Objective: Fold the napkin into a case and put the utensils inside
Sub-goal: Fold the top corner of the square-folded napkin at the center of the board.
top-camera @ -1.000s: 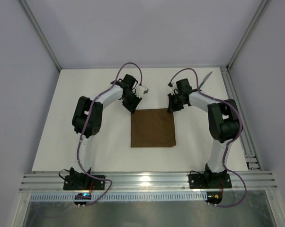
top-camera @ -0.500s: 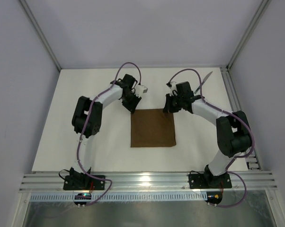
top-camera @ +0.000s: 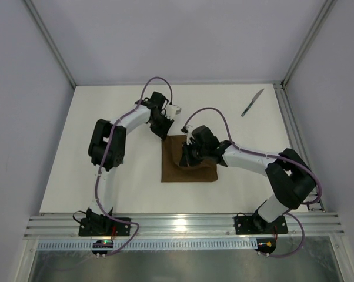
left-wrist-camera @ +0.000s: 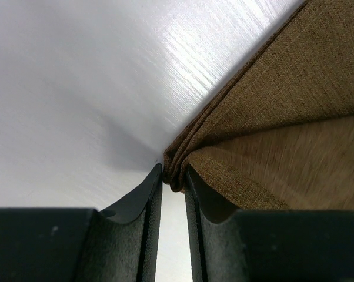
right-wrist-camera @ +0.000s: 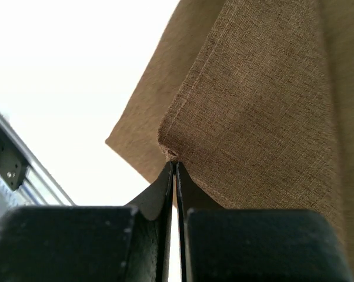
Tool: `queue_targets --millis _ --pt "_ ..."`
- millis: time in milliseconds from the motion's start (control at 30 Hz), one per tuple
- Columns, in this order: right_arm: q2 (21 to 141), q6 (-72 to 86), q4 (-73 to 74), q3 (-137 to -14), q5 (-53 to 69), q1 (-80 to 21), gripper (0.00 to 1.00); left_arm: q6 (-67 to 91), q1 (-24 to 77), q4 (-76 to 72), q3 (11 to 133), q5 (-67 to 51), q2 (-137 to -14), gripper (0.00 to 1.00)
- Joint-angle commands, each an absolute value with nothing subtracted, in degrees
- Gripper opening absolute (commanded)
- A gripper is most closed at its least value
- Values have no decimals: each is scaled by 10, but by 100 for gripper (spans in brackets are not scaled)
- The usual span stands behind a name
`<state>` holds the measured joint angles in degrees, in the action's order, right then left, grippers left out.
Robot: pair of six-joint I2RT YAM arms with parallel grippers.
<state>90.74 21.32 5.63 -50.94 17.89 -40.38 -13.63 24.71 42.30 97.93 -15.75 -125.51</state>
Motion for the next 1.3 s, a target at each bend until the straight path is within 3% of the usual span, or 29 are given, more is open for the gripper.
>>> queue_targets --millis 0,467,867,967,1100,1267 --pt "908 266 12 -507 160 -442 4 -125 243 402 968 -171 -1233 23" --pt "983 317 -12 -533 185 -484 4 -126 243 396 953 -174 -1217 22" --pt "975 330 23 -553 183 -508 4 -127 242 397 949 -177 -1214 22" --pt "998 323 19 -556 179 -509 4 -127 240 402 950 -174 -1208 27" --pt "1030 316 9 -562 185 -509 4 -127 231 422 961 -166 -1194 42" --pt "1027 316 4 -555 180 -509 4 -138 217 471 986 -161 -1179 47"
